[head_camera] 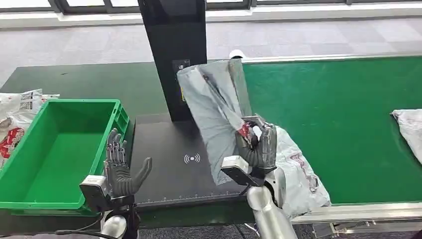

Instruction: Moved the parcel from conveyor to table for the left to box.

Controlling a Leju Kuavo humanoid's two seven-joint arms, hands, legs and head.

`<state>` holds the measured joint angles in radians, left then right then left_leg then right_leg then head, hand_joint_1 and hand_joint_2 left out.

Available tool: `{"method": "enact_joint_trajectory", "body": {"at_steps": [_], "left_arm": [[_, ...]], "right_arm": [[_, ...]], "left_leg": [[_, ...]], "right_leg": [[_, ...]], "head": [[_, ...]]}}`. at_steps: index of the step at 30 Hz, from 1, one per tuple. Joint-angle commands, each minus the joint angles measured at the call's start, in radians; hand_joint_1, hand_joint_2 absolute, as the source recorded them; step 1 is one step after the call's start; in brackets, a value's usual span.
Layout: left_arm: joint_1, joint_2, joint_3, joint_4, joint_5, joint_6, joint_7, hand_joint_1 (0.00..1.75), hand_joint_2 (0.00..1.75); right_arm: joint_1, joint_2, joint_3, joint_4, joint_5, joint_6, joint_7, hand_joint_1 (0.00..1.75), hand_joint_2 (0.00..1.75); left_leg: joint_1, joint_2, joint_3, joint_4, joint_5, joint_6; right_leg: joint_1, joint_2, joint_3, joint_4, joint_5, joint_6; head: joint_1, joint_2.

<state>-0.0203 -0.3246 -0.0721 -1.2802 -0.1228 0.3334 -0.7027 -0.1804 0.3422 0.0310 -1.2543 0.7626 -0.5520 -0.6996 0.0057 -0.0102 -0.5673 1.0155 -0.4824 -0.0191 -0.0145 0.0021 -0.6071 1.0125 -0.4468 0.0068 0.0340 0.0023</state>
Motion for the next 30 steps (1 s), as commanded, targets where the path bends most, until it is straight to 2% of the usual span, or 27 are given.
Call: {"method": "enact_joint_trajectory", "body": {"at_steps": [1,4,9,23,25,26,30], "left_arm": [[-0.037,0.019,0.02,0.039,0.005,-0.002,0.005,0.0,1.75],[-0.037,0.018,0.018,0.041,0.004,-0.002,0.005,0.0,1.75],[-0.037,0.018,0.018,0.041,0.004,-0.002,0.005,0.0,1.75],[-0.037,0.018,0.017,0.042,0.004,-0.005,0.005,0.0,1.75],[-0.038,0.018,0.015,0.045,0.004,-0.006,0.005,0.0,1.75],[-0.038,0.021,0.001,0.052,0.011,0.002,0.005,0.0,1.75],[-0.04,0.022,-0.007,0.057,0.016,0.008,0.005,0.0,1.75]], "right_arm": [[-0.078,-0.023,0.186,0.215,-0.049,0.078,0.016,1.75,1.75],[-0.092,-0.023,0.185,0.253,-0.055,0.089,0.022,1.75,1.75],[-0.092,-0.023,0.185,0.253,-0.055,0.089,0.022,1.75,1.75],[-0.1,-0.025,0.182,0.272,-0.062,0.102,0.028,1.75,1.75],[-0.111,-0.027,0.18,0.304,-0.067,0.113,0.033,1.75,1.75],[-0.191,-0.021,0.16,0.558,-0.07,0.063,0.03,1.75,1.75],[-0.225,-0.018,0.14,0.637,-0.086,0.047,0.035,1.75,1.75]], "left_leg": [[0.0,0.005,0.006,-0.004,0.0,0.0],[0.002,0.006,0.01,-0.007,0.001,0.001],[0.001,0.003,0.004,-0.002,0.0,0.0],[0.001,0.002,0.004,-0.001,0.0,0.0],[0.001,0.002,0.005,-0.002,0.0,0.0],[0.001,0.002,0.004,-0.002,0.0,0.0],[0.001,0.003,0.006,-0.003,0.0,0.0]], "right_leg": [[0.001,0.004,0.004,-0.004,0.001,-0.001],[0.001,0.004,0.008,-0.008,0.002,-0.001],[0.0,0.001,0.004,-0.002,0.001,-0.001],[0.0,0.001,0.003,-0.002,0.0,-0.001],[0.0,0.001,0.004,-0.003,0.001,-0.001],[0.0,0.001,0.003,-0.002,0.001,-0.001],[0.0,0.002,0.005,-0.003,0.001,-0.001]], "head": [[0.0,0.0],[0.0,0.0],[0.0,0.0],[0.0,0.0],[0.0,0.0],[0.0,0.0],[0.0,0.0]]}}
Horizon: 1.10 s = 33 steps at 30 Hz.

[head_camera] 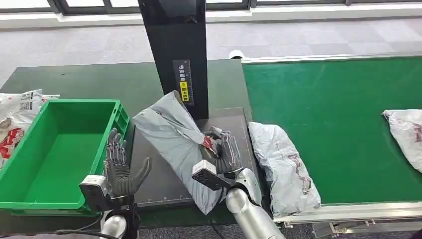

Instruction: Moved the parcel from conveyor to table for the left to box.

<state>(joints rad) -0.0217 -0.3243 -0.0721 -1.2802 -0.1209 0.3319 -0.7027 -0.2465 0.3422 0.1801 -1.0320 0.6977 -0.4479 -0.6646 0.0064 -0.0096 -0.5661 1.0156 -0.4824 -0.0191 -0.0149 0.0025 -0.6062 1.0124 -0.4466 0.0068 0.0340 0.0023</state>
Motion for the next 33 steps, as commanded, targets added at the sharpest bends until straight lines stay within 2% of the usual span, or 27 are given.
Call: {"method": "enact_joint_trajectory", "body": {"at_steps": [1,4,5,7,9,14,19,20,22,24,27,28,29,30,33], "left_arm": [[-0.039,0.021,-0.008,0.059,0.014,0.01,0.005,0.0,1.75],[-0.039,0.021,-0.016,0.061,0.018,0.014,0.005,0.0,1.75],[-0.038,0.02,-0.016,0.06,0.02,0.02,0.005,0.0,1.75],[-0.035,0.02,-0.021,0.059,0.022,0.026,0.005,0.0,1.75],[-0.034,0.02,-0.022,0.06,0.021,0.028,0.005,0.0,1.75],[-0.028,0.021,-0.02,0.056,0.021,0.036,0.005,0.0,1.75],[-0.03,0.011,-0.025,0.047,0.014,0.034,0.005,0.0,1.75],[-0.031,0.009,-0.025,0.047,0.011,0.036,0.005,0.0,1.75],[-0.029,0.001,-0.015,0.042,0.002,0.036,0.005,0.0,1.75],[-0.024,-0.002,-0.01,0.035,-0.004,0.035,0.005,0.0,1.75],[-0.024,-0.002,-0.01,0.035,-0.004,0.035,0.005,0.0,1.75],[-0.023,-0.003,-0.01,0.033,-0.004,0.036,0.005,0.0,1.75],[-0.022,-0.003,-0.011,0.034,-0.005,0.036,0.005,0.0,1.75],[-0.023,-0.004,-0.012,0.035,-0.005,0.036,0.005,0.0,1.75],[-0.037,-0.008,-0.011,0.064,-0.005,0.038,0.005,0.0,1.75]], "right_arm": [[-0.162,-0.02,-0.015,0.426,-0.028,-0.054,0.002,1.75,1.75],[-0.191,-0.025,-0.052,0.494,-0.056,-0.075,0.011,1.75,1.75],[-0.209,-0.032,-0.052,0.541,-0.024,-0.116,0.092,0.0,1.75],[-0.239,-0.037,-0.055,0.612,0.0,-0.144,0.128,0.0,1.75],[-0.246,-0.034,-0.068,0.636,-0.004,-0.159,0.119,0.0,1.75],[-0.223,-0.023,-0.079,0.603,-0.006,-0.208,0.078,0.0,1.75],[-0.199,-0.024,-0.071,0.542,0.029,-0.25,0.087,0.0,1.75],[-0.192,-0.025,-0.072,0.525,0.046,-0.25,0.099,0.0,0.0],[-0.134,-0.003,-0.152,0.384,0.18,-0.25,0.12,0.0,0.0],[-0.062,0.007,-0.189,0.198,0.205,-0.25,0.088,0.0,0.0],[-0.062,0.007,-0.189,0.198,0.205,-0.25,0.088,0.0,0.0],[-0.027,0.007,-0.184,0.109,0.192,-0.25,0.077,0.0,0.0],[0.032,0.007,-0.198,-0.052,0.14,-0.25,0.011,0.0,0.0],[0.057,0.007,-0.204,-0.123,0.108,-0.25,-0.022,0.0,0.0],[0.179,0.007,-0.124,-0.477,0.005,-0.25,-0.034,0.0,0.0]], "left_leg": [[0.0,0.002,0.006,-0.004,0.0,0.0],[0.0,0.0,0.003,-0.002,0.0,0.0],[0.0,0.001,0.005,-0.003,0.0,0.0],[0.0,0.0,0.003,-0.001,0.0,0.0],[0.0,0.0,0.005,-0.003,0.001,0.001],[0.0,0.0,0.003,-0.001,0.0,0.0],[0.0,0.0,0.004,-0.002,0.0,0.0],[0.0,0.001,0.005,-0.003,0.0,0.0],[0.0,0.0,0.003,-0.002,0.0,0.0],[0.0,-0.001,0.003,-0.001,0.0,0.0],[0.0,0.0,0.001,0.0,0.0,0.0],[0.0,0.0,0.002,-0.001,0.0,0.0],[0.0,0.0,0.002,-0.001,0.0,0.0],[0.0,0.001,0.003,-0.002,0.0,0.0],[0.0,-0.005,0.001,0.0,0.0,0.001]], "right_leg": [[0.001,0.001,0.005,-0.004,0.001,-0.001],[0.0,0.0,0.003,-0.002,0.0,-0.001],[0.0,0.0,0.005,-0.003,0.0,-0.001],[0.0,0.0,0.003,-0.001,0.0,0.0],[0.001,-0.001,0.005,-0.004,0.001,-0.001],[0.0,0.0,0.002,-0.001,0.0,-0.001],[0.0,0.0,0.003,-0.002,0.0,-0.001],[0.0,0.0,0.004,-0.003,0.0,-0.001],[0.0,-0.001,0.002,-0.002,0.0,-0.001],[0.0,-0.002,0.003,-0.001,0.0,-0.001],[0.0,-0.001,0.0,0.0,0.0,0.0],[0.0,-0.001,0.002,-0.001,-0.001,-0.001],[0.0,-0.001,0.002,-0.001,0.0,-0.001],[0.0,0.0,0.003,-0.002,0.0,-0.001],[0.0,-0.006,0.002,0.0,-0.002,0.0]], "head": [[0.0,0.0],[0.0,0.0],[0.0,0.0],[0.0,0.0],[0.0,0.0],[0.0,0.0],[0.0,0.0],[0.0,0.0],[0.0,0.0],[0.0,0.0],[0.0,0.0],[0.0,0.0],[0.0,0.0],[0.0,0.0],[0.0,0.0]]}}
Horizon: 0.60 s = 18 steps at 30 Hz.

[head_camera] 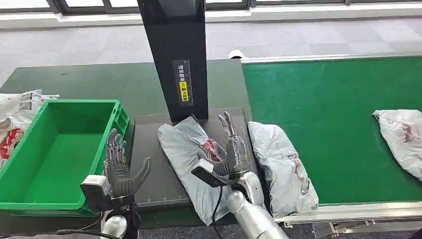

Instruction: Moved the parcel from conveyor to table for the left to box.

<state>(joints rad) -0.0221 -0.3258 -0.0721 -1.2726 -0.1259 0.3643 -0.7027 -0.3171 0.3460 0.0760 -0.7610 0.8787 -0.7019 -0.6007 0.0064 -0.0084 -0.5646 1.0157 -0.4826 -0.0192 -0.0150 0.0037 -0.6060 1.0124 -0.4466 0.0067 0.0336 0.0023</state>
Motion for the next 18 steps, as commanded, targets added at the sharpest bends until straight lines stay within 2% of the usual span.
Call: {"method": "enact_joint_trajectory", "body": {"at_steps": [1,4,10,11,17,18], "left_arm": [[-0.049,-0.007,-0.008,0.083,-0.001,0.008,0.005,0.0,1.75],[-0.084,-0.01,-0.008,0.156,-0.019,0.016,0.005,0.0,1.75],[-0.084,-0.01,-0.008,0.156,-0.019,0.016,0.005,0.0,1.75],[-0.096,-0.012,-0.012,0.185,-0.034,0.019,0.005,0.0,1.75],[-0.188,-0.023,-0.081,0.385,-0.106,0.076,0.006,0.0,1.75],[-0.23,-0.023,-0.109,0.474,-0.161,0.081,0.048,0.0,1.75]], "right_arm": [[0.285,0.003,0.014,-0.855,-0.212,0.004,-0.097,0.0,0.0],[0.336,0.003,0.078,-1.025,-0.238,0.004,-0.097,0.0,0.0],[0.336,0.003,0.078,-1.025,-0.238,0.004,-0.097,0.0,0.0],[0.331,0.003,0.098,-1.049,-0.255,0.004,-0.097,0.0,1.75],[0.328,0.003,0.177,-1.064,-0.334,0.004,-0.097,0.0,1.75],[0.319,0.003,0.18,-1.054,-0.353,0.004,-0.097,0.0,1.75]], "left_leg": [[-0.001,-0.006,-0.002,0.001,0.0,0.001],[-0.001,-0.006,-0.001,0.0,-0.001,0.001],[-0.001,-0.001,0.003,-0.002,-0.001,0.0],[-0.001,-0.002,0.004,-0.002,-0.001,0.0],[-0.001,-0.002,0.004,-0.002,0.0,0.0],[-0.001,-0.001,0.003,-0.001,0.0,0.0]], "right_leg": [[0.0,-0.006,-0.001,0.001,-0.002,0.0],[-0.001,-0.006,0.002,0.001,-0.003,-0.001],[0.0,-0.003,0.003,-0.002,-0.001,-0.001],[0.0,-0.003,0.003,-0.002,-0.001,-0.001],[0.0,-0.004,0.003,-0.002,-0.001,-0.001],[0.0,-0.002,0.002,-0.001,-0.001,-0.001]], "head": [[0.0,0.0],[0.0,0.0],[0.0,0.0],[0.0,0.0],[0.0,0.0],[0.0,0.0]]}}
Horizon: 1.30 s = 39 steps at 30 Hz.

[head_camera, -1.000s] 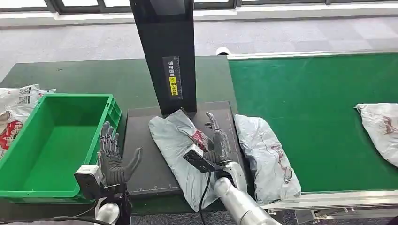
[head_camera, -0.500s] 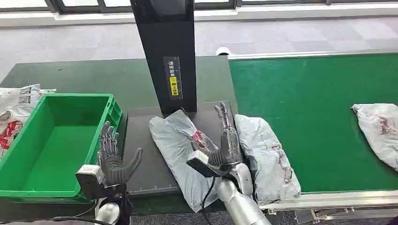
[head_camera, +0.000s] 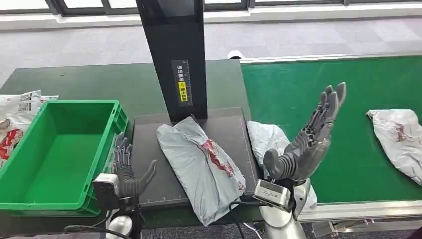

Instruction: Moved the parcel from conveyor to table for the left to box.

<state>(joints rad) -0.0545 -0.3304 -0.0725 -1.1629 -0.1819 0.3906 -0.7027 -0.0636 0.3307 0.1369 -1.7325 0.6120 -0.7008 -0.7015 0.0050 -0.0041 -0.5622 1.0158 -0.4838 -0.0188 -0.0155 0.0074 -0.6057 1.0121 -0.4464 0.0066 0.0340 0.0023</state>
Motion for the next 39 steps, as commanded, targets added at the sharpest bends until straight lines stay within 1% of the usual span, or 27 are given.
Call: {"method": "enact_joint_trajectory", "body": {"at_steps": [1,4,5,6,7,8,10,13,14,15,16,18,19,20,22,23,24,25,28,29,30,31,32,35,36,37,39], "left_arm": [[-0.198,-0.019,-0.109,0.365,-0.105,0.055,0.048,0.0,1.75],[-0.198,-0.019,-0.109,0.365,-0.105,0.055,0.048,0.0,1.75],[-0.22,-0.019,-0.127,0.409,-0.113,0.059,0.057,0.0,1.75],[-0.231,-0.019,-0.139,0.433,-0.125,0.06,0.067,0.0,1.75],[-0.256,-0.019,-0.163,0.483,-0.143,0.062,0.085,0.0,1.75],[-0.27,-0.019,-0.184,0.508,-0.15,0.061,0.092,0.0,1.75],[-0.311,-0.019,-0.271,0.573,-0.187,0.088,0.147,0.0,1.75],[-0.353,-0.019,-0.4,0.617,-0.171,0.116,0.226,0.0,1.75],[-0.353,-0.019,-0.4,0.617,-0.171,0.116,0.226,0.0,1.75],[-0.365,-0.019,-0.437,0.626,-0.149,0.115,0.245,0.0,1.75],[-0.365,-0.019,-0.437,0.626,-0.149,0.115,0.245,0.0,1.75],[-0.393,-0.019,-0.507,0.656,-0.118,0.147,0.272,0.0,1.75],[-0.398,-0.019,-0.519,0.661,-0.108,0.149,0.274,0.0,1.75],[-0.416,-0.019,-0.567,0.678,-0.09,0.158,0.294,0.0,1.75],[-0.426,-0.019,-0.614,0.688,-0.071,0.158,0.315,0.0,1.75],[-0.439,-0.019,-0.665,0.705,-0.067,0.167,0.344,0.0,1.75],[-0.443,-0.019,-0.679,0.713,-0.072,0.17,0.354,0.0,1.75],[-0.458,-0.019,-0.742,0.739,-0.093,0.181,0.41,0.0,1.75],[-0.51,-0.019,-0.975,0.815,-0.27,0.221,0.687,0.0,1.75],[-0.535,-0.019,-1.065,0.864,-0.358,0.177,0.79,0.0,1.75],[-0.542,-0.019,-1.128,0.863,-0.421,0.145,0.891,0.73,1.75],[-0.546,-0.019,-1.16,0.859,-0.45,0.099,0.935,1.75,1.75],[-0.549,-0.019,-1.176,0.869,-0.468,0.078,0.957,1.75,1.75],[-0.549,-0.019,-1.176,0.869,-0.468,0.078,0.957,1.75,1.75],[-0.558,-0.019,-1.209,0.883,-0.513,0.055,1.016,1.75,1.75],[-0.562,-0.019,-1.215,0.894,-0.529,0.045,1.03,1.75,1.75],[-0.562,-0.019,-1.215,0.894,-0.529,0.045,1.03,1.75,1.75]], "right_arm": [[0.066,0.018,0.119,-0.083,-0.086,0.003,0.003,0.0,1.75],[0.066,0.018,0.119,-0.083,-0.086,0.003,0.003,0.0,1.75],[0.057,0.018,0.12,-0.075,-0.096,0.003,0.003,0.0,1.75],[0.054,0.018,0.121,-0.07,-0.106,0.003,0.003,0.0,1.75],[0.051,0.018,0.131,-0.051,-0.126,0.003,0.003,0.0,1.75],[0.046,0.018,0.131,-0.04,-0.139,0.003,0.003,0.0,1.75],[0.038,0.018,0.124,-0.023,-0.151,0.003,0.003,0.0,1.75],[0.023,0.018,0.12,0.002,-0.159,0.003,0.003,0.0,1.75],[0.023,0.018,0.12,0.002,-0.159,0.003,0.003,0.0,1.75],[0.019,0.018,0.119,0.011,-0.163,0.003,0.003,0.0,1.75],[0.019,0.018,0.119,0.011,-0.163,0.003,0.003,0.0,1.75],[0.011,0.018,0.109,0.028,-0.168,0.003,0.003,0.0,1.75],[0.009,0.018,0.107,0.031,-0.168,0.003,0.003,0.0,1.75],[0.007,0.018,0.1,0.039,-0.17,0.003,0.003,0.0,1.75],[0.007,0.018,0.092,0.042,-0.169,0.003,0.003,0.0,1.75],[0.01,0.018,0.082,0.039,-0.167,0.003,0.003,0.0,1.75],[0.01,0.018,0.082,0.038,-0.167,0.003,0.003,0.0,1.75],[0.013,0.018,0.075,0.032,-0.164,0.003,0.003,0.0,1.75],[0.016,0.018,0.069,0.024,-0.164,0.003,0.003,0.0,1.75],[0.014,0.018,0.073,0.029,-0.164,0.003,0.003,0.0,1.75],[0.012,0.018,0.076,0.031,-0.165,0.003,0.003,0.0,1.75],[0.011,0.018,0.078,0.034,-0.166,0.003,0.003,0.0,1.75],[0.01,0.018,0.079,0.036,-0.167,0.003,0.003,0.0,1.75],[0.01,0.018,0.079,0.036,-0.167,0.003,0.003,0.0,1.75],[0.012,0.018,0.079,0.034,-0.169,0.003,0.003,0.0,1.75],[0.014,0.018,0.08,0.034,-0.172,0.003,0.003,0.0,1.75],[0.014,0.018,0.08,0.034,-0.172,0.003,0.003,0.0,1.75]], "left_leg": [[0.001,-0.005,0.002,-0.002,0.001,0.0],[0.0,-0.006,0.002,-0.002,0.001,0.0],[0.0,-0.006,0.003,-0.002,0.001,0.0],[0.0,-0.004,0.002,-0.001,0.001,0.0],[0.0,-0.006,0.003,-0.002,0.001,0.0],[0.0,-0.003,0.002,-0.001,0.0,0.0],[0.0,-0.006,0.002,-0.002,0.001,0.0],[0.0,-0.005,0.002,-0.001,0.001,0.0],[0.0,-0.006,0.002,-0.001,0.001,0.0],[0.0,-0.002,0.002,-0.001,0.001,0.0],[0.0,-0.004,0.003,-0.002,0.001,0.0],[0.0,-0.002,0.003,-0.002,0.001,0.0],[0.0,-0.002,0.002,-0.001,0.001,0.0],[0.0,-0.001,0.003,-0.002,0.001,0.0],[0.0,-0.001,0.003,-0.002,0.0,0.0],[0.0,-0.003,0.003,-0.001,0.0,0.0],[0.001,-0.002,0.004,-0.003,0.001,0.0],[0.0,-0.003,0.003,-0.002,0.0,0.0],[0.001,-0.003,0.004,-0.003,0.001,0.0],[0.0,-0.004,0.005,-0.004,0.001,0.0],[0.0,-0.004,0.003,-0.002,0.0,0.0],[0.0,-0.003,0.004,-0.003,0.001,0.0],[0.001,-0.002,0.006,-0.005,0.001,0.0],[0.001,-0.001,0.005,-0.003,0.0,0.0],[0.001,-0.001,0.006,-0.005,0.001,0.0],[0.0,-0.003,0.007,-0.003,0.0,0.001],[0.0,0.0,0.007,-0.002,-0.001,0.001]], "right_leg": [[0.001,-0.006,0.003,-0.002,-0.001,-0.001],[0.0,-0.007,0.004,-0.002,-0.001,-0.001],[0.001,-0.007,0.005,-0.003,-0.001,-0.001],[0.0,-0.004,0.003,-0.001,0.0,0.0],[0.0,-0.007,0.005,-0.002,0.0,-0.001],[0.0,-0.004,0.003,-0.001,0.0,0.0],[-0.001,-0.006,0.004,-0.001,-0.001,0.0],[0.0,-0.005,0.004,-0.001,0.0,0.0],[0.0,-0.006,0.005,-0.002,0.0,-0.001],[0.0,-0.003,0.003,-0.001,0.0,0.0],[0.0,-0.004,0.005,-0.002,0.0,-0.001],[0.0,-0.003,0.005,-0.002,0.0,-0.001],[-0.001,-0.002,0.004,-0.001,0.0,0.0],[0.0,-0.002,0.005,-0.002,0.001,0.0],[0.0,-0.002,0.005,-0.002,0.001,0.0],[-0.001,-0.003,0.004,-0.001,0.0,0.0],[0.0,-0.003,0.006,-0.003,0.001,-0.001],[0.0,-0.003,0.005,-0.002,0.0,0.0],[0.0,-0.003,0.006,-0.003,0.001,0.0],[0.0,-0.004,0.007,-0.004,0.001,0.0],[-0.001,-0.004,0.005,-0.002,0.0,0.0],[0.0,-0.004,0.007,-0.003,0.001,0.0],[0.0,-0.002,0.008,-0.005,0.001,-0.001],[0.0,-0.001,0.007,-0.003,0.001,0.0],[0.0,-0.002,0.009,-0.005,0.002,-0.001],[-0.001,-0.003,0.011,-0.003,0.0,0.001],[-0.001,-0.001,0.013,-0.002,0.0,0.001]], "head": [[0.0,0.0],[0.0,0.0],[0.0,0.0],[0.0,0.0],[0.0,0.0],[0.0,0.0],[0.0,0.0],[0.0,0.0],[0.0,0.0],[0.0,0.0],[0.0,0.0],[0.0,0.0],[0.0,0.0],[0.0,0.0],[0.0,0.0],[0.0,0.0],[0.0,0.0],[0.0,0.0],[0.0,0.0],[0.0,0.0],[0.0,0.0],[0.0,0.0],[0.0,0.0],[-0.001,0.0],[0.001,0.0],[0.0,0.0],[0.0,0.0]]}}
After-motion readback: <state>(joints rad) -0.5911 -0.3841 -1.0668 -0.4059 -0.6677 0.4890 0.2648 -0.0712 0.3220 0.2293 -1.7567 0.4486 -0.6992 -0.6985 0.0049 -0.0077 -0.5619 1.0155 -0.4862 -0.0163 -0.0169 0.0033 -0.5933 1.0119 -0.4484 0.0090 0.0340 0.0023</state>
